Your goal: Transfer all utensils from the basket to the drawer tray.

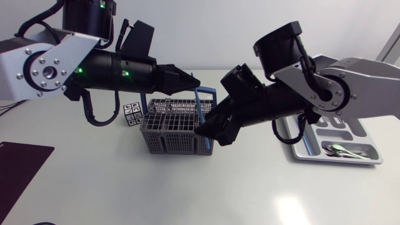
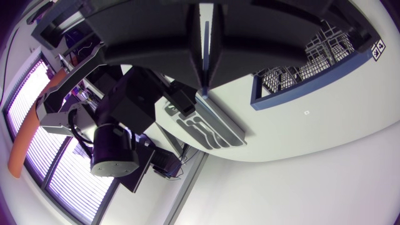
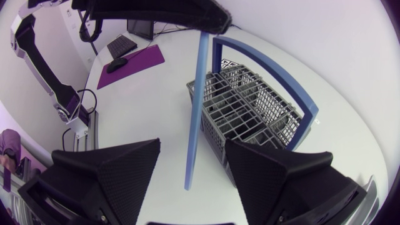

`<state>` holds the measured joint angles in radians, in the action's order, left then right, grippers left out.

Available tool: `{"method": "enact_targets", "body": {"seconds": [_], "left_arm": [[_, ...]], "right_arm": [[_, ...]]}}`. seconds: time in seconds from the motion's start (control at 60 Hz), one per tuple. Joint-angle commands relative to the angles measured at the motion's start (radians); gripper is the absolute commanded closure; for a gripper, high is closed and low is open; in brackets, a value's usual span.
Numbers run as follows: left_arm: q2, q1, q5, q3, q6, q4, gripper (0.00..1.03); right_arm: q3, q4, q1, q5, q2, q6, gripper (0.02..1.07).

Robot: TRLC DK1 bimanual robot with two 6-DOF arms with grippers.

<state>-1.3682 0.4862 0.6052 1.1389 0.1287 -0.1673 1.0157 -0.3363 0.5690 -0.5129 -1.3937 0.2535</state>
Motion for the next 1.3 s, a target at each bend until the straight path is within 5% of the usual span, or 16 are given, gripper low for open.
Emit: {"method": "enact_targets", "body": {"seconds": [0.0,0.333,0.633,0.8,1.05,1.283], "left_arm": [[-0.012,-0.005,0.018,0.028,0.025,-0.003,1.00],[-0.011,-0.005,0.022,0.027,0.029,-0.003,1.00],[-0.005,-0.018,0.030,0.028,0.034,-0.003,0.99],[0.004,-0.018,0.031,0.035,0.035,-0.003,0.80],[0.038,-0.037,0.030,0.074,0.037,-0.012,0.30],[0.075,-0.113,0.025,0.116,0.037,-0.037,0.20]], "right_arm": [[0.021,0.005,0.009,-0.007,-0.019,-0.030,0.51],[0.023,0.005,-0.001,-0.010,-0.021,-0.036,0.92],[0.018,-0.006,-0.001,-0.030,-0.028,-0.034,1.02],[0.001,-0.010,-0.006,-0.047,-0.025,-0.030,1.02],[-0.039,-0.052,-0.023,-0.047,-0.008,0.007,1.02],[-0.086,-0.119,-0.138,-0.047,0.067,0.066,1.02]]}}
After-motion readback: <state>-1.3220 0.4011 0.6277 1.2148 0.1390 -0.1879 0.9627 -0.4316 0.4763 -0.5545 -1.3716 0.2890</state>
